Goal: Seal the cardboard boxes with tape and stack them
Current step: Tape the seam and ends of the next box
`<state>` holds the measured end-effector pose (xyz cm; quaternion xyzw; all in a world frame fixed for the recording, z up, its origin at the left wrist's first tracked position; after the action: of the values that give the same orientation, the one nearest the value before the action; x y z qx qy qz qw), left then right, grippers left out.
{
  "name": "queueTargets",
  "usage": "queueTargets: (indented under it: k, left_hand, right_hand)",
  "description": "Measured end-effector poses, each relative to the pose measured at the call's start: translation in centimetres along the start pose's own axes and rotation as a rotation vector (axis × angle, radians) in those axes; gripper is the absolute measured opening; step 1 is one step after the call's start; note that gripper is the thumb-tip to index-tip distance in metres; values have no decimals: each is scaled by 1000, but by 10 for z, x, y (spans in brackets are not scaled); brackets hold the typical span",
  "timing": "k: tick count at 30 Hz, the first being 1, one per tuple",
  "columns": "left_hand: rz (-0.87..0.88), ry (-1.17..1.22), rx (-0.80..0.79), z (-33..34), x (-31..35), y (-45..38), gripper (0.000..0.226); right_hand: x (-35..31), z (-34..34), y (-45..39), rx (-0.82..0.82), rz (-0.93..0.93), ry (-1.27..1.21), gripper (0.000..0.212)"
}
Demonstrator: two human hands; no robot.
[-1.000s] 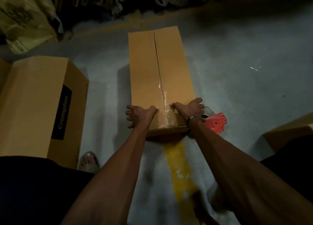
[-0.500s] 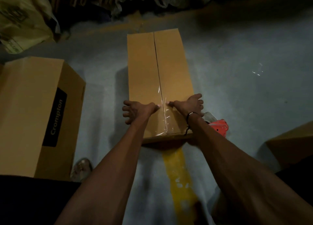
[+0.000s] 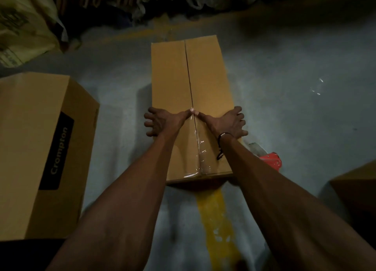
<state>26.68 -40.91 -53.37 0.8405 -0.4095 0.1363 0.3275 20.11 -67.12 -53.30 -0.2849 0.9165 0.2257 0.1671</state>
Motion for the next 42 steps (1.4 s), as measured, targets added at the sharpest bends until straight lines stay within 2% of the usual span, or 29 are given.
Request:
queueTargets:
  k: [5, 9, 17, 21, 25, 27, 29, 31, 33, 37, 42]
  left_hand:
    - [-11, -9, 5, 3, 1, -1, 133]
    - [-15, -4, -25, 1, -11, -1, 132]
    - [55, -67, -103, -15, -69, 43, 137]
    - [83, -106, -162, -20, -92, 61, 145]
    - [26, -14, -202, -21, -115, 64, 150]
    - [9, 105, -242, -16, -129, 68, 142]
    - [14, 214, -279, -11, -139, 73, 127]
    - [39, 264, -279, -10, -141, 75, 118]
    - [51, 288, -279, -12, -139, 78, 114]
    - [86, 342, -262, -36, -125, 86, 111]
    - [216, 383, -193, -91, -82, 101, 130]
  right_hand:
    - [2, 3, -6, -46, 8, -44, 138]
    - [7, 1, 2, -89, -11, -50, 130]
    - [54, -17, 59, -153, -17, 51, 143]
    - [78, -18, 76, -243, -4, 55, 146]
    - [95, -16, 80, -315, 10, -62, 144]
    - [100, -10, 79, -383, 21, -223, 130]
    - [99, -2, 77, -469, -1, -342, 126]
    - [99, 4, 71, -509, -45, -354, 130]
    - [99, 6, 64, -524, -89, -364, 122]
    - [72, -31, 75, -497, -177, -366, 107]
    - [25, -107, 93, -457, -320, -403, 109]
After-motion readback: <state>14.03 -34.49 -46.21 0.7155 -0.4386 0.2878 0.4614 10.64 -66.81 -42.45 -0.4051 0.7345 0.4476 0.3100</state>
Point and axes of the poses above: each hand's wrist, its own y-axis away from the middle knuckle, its own z-axis out of the palm, x = y × z, the point moved 10 cm from there along -y, towards the middle knuckle, and after that the axes turned 2 degrees about y, right-handed, at the moved point
